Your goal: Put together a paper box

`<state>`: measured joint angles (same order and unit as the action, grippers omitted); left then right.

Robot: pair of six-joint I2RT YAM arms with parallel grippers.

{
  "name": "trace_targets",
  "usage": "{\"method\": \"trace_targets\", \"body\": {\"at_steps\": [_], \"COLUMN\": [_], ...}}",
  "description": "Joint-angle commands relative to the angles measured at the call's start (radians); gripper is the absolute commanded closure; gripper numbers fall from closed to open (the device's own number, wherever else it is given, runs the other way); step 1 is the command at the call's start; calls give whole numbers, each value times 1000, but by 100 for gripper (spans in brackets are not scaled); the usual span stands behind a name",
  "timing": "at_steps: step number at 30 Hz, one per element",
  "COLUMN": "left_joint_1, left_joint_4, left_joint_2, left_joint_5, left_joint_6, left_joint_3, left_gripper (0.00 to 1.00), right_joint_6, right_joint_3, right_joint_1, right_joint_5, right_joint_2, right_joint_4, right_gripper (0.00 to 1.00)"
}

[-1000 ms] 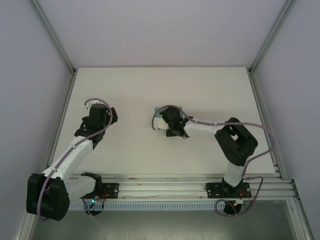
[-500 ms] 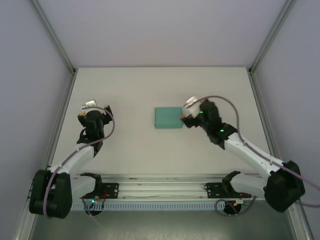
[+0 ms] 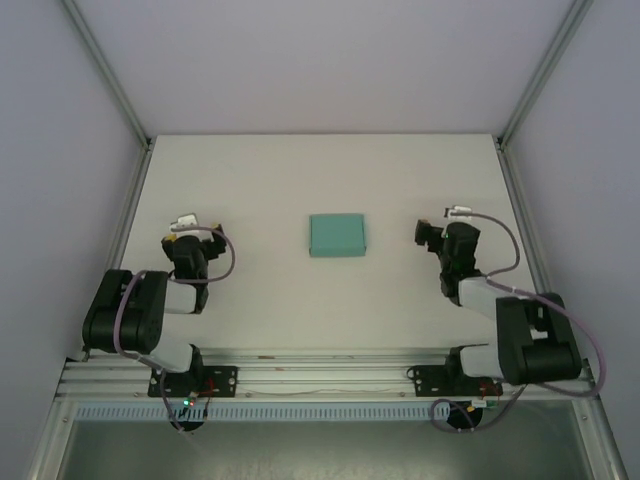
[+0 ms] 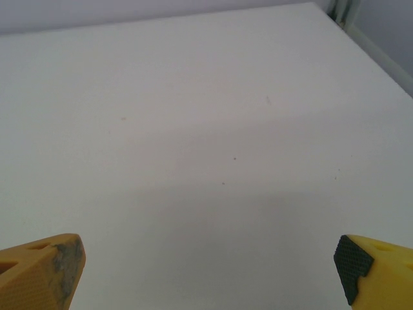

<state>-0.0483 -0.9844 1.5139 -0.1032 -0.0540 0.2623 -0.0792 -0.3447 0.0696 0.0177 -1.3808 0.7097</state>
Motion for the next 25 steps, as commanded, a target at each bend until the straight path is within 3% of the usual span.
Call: {"method": "trace_targets", "body": {"at_steps": [1,2,3,5,7,9,11,25], "left_joint_1": [-5,-4,-4,-2,-2,4,4,8], "left_joint_4": [-105,-79,-7,-62,-20,-34,-15,-13], "left_joint_2": [17,7,-14,6,-10,1,-6,-6], "left_joint_5": [72,84,82,82,82,77,77,72], "left_joint_6": [11,9,5,11,10,19,18,20], "left_joint_3": [31,37,55,41,53,51,56,59], "left_gripper": [0,0,0,0,0,0,0,0], "right_joint_6": [95,121,125,120,119,116,116,116], "right_joint_3": [44,-34,-80,-26,-56,-34,-53,-47], "right_joint_1": [-36,-40,-69,-100,-100,-99,-99,-99], "right_joint_5": [158,161,62,-28,-15,-20,-19,-21], "right_joint_2": [-179,-121,-99,-138,-109,-131,-110,-116], "right_joint_4": [406,148,22,194,84,163,94,115], "right_gripper": [0,0,0,0,0,0,1,0]}}
